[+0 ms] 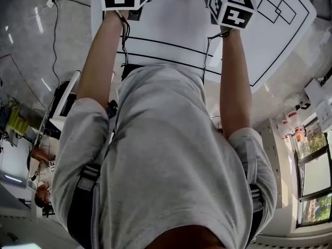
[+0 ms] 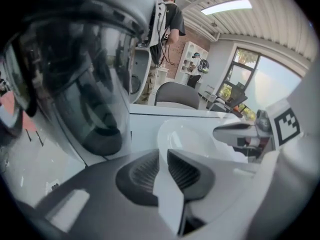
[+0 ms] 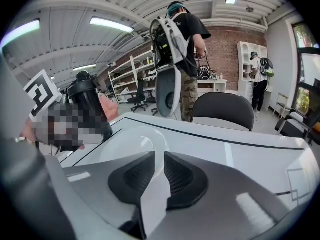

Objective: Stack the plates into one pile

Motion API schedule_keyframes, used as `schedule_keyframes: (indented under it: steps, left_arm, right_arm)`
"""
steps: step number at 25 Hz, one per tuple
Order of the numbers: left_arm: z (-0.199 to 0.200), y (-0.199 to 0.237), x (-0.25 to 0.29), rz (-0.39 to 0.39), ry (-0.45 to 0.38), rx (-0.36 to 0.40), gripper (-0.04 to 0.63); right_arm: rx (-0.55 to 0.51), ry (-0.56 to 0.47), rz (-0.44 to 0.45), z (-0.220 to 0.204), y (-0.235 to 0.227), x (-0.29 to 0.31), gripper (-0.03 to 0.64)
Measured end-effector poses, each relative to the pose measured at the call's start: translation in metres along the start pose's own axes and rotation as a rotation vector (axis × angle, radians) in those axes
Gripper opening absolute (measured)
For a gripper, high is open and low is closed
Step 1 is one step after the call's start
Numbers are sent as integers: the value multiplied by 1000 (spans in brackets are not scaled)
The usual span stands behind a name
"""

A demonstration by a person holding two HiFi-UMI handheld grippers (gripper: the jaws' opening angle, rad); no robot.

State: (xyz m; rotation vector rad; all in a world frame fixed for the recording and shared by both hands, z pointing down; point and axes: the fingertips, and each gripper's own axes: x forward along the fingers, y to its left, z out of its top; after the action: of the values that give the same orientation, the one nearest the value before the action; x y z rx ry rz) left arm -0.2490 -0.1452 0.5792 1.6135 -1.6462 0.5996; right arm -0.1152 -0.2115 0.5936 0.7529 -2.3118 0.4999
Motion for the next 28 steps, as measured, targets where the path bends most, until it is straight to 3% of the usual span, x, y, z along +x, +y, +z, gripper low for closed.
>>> schedule_keyframes:
  steps: [9,19,25,28]
  left_arm:
    - [-6,-12,-6,-55,34,14,3]
    - [-51,-13,-91,-95,56,83,3]
    - [-59,-15,-125,-105,23,94,3]
    - [-54,-15,-148,-102,-34,98,3]
  right_arm:
    - [-27,-40,-1,9,-4,-2,25]
    - [-117,-138,59,12,76,-56,0]
    - [-140,-194,62,18,101,-83,0]
    - [-154,-248,53,25,112,-102,-1]
